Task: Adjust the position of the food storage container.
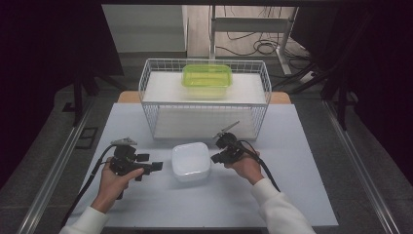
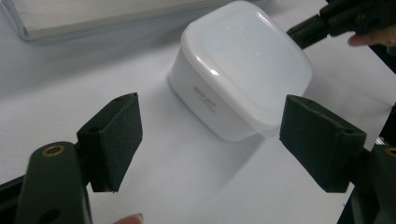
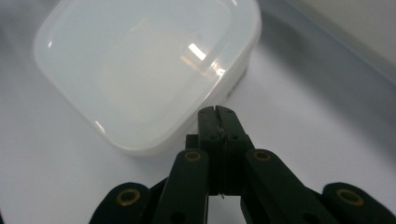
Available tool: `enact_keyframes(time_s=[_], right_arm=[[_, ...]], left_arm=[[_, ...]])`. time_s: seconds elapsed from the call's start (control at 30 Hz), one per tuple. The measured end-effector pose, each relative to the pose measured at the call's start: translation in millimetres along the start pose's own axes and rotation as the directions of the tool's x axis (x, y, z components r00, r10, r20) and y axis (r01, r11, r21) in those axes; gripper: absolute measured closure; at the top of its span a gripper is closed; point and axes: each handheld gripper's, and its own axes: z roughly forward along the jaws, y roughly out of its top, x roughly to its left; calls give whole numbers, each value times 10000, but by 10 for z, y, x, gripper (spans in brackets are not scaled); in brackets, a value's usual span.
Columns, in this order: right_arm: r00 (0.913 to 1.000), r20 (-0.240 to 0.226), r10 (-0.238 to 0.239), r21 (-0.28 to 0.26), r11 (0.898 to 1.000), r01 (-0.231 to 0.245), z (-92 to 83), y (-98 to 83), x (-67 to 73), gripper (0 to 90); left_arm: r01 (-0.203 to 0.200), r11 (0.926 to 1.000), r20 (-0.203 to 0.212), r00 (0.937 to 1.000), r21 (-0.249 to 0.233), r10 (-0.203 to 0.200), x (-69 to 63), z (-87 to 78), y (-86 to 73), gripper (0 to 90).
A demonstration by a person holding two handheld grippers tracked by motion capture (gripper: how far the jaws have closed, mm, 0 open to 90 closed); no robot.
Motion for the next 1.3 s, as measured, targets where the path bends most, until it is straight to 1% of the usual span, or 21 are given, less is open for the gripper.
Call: enact_keyframes(time_s=[0.07,0.2,0.3,0.43,0.57,0.63,0.67,0.7,0.73,0.77,0.8,0.9,0.97,1.0,1.07,1.13,1.17,1.2,1.23,1.27,1.3], right_arm=[[9999,-158,-60,-52,10000,59,21,-15,47,890],[9994,-299,-158,-72,9999,156,51,-17,117,890],[9994,-315,-171,-11,9999,171,67,-20,121,889],[9992,-382,-87,-74,9999,84,67,-31,104,890],[9997,-248,-57,-513,9987,44,-22,-61,83,889],[9998,-161,96,-845,9964,-110,-104,-104,61,887],[9998,-161,96,-845,9964,-110,-104,-104,61,887],[9998,-131,178,-1098,9938,-191,-157,-140,45,874],[9992,-195,335,-1486,9882,-360,-228,-197,28,823],[9992,-195,335,-1486,9882,-360,-228,-197,28,823],[9988,-165,466,-1866,9812,-489,-300,-261,19,731],[9981,132,607,-2316,9712,-560,-383,-329,31,527],[9968,164,778,-2549,9644,-711,-420,-362,30,422],[9968,164,778,-2549,9644,-711,-420,-362,30,422],[9946,70,1037,-2777,9557,-977,-443,-390,9,362],[9916,-225,1275,-2932,9474,-1285,-456,-406,-23,323],[9873,-490,1514,-3113,9369,-1591,-476,-420,-53,295],[9873,-490,1514,-3113,9369,-1591,-476,-420,-53,295],[9820,-772,1723,-3302,9249,-1882,-493,-433,-79,282],[9806,-821,1781,-3341,9221,-1954,-497,-436,-82,278],[9806,-821,1781,-3341,9221,-1954,-497,-436,-82,278]], left_arm=[[4,10000,6,10000,-5,-4,2,2,1,205],[5,10000,0,10000,-12,-5,4,-1,2,204],[-21,10000,-44,10000,-8,21,5,-7,0,204],[-6,10000,-59,10000,-26,6,5,-11,-2,202],[44,9999,-76,10000,-106,-45,4,-27,0,202],[69,9999,-97,9999,-147,-71,4,-31,1,202],[110,9998,-125,9999,-182,-113,4,-38,3,202],[156,9997,-136,9998,-200,-159,2,-43,5,204],[287,9993,-86,9995,-228,-289,-2,-54,8,216],[287,9993,-86,9995,-228,-289,-2,-54,8,220],[363,9990,-66,9993,-260,-365,-6,-60,10,224],[459,9985,-109,9989,-306,-463,-13,-71,13,229],[477,9984,-226,9986,-291,-484,-22,-73,7,231],[477,9984,-226,9986,-291,-484,-22,-73,7,232],[426,9987,-280,9987,-290,-434,-31,-77,1,233],[402,9986,-302,9987,-334,-412,-36,-89,0,240],[426,9984,-332,9985,-385,-439,-35,-98,0,242],[426,9984,-332,9985,-385,-439,-35,-98,0,242],[399,9984,-372,9984,-411,-414,-33,-104,0,242],[399,9984,-372,9984,-411,-414,-33,-104,0,243],[367,9985,-379,9986,-405,-382,-33,-107,-1,243]])
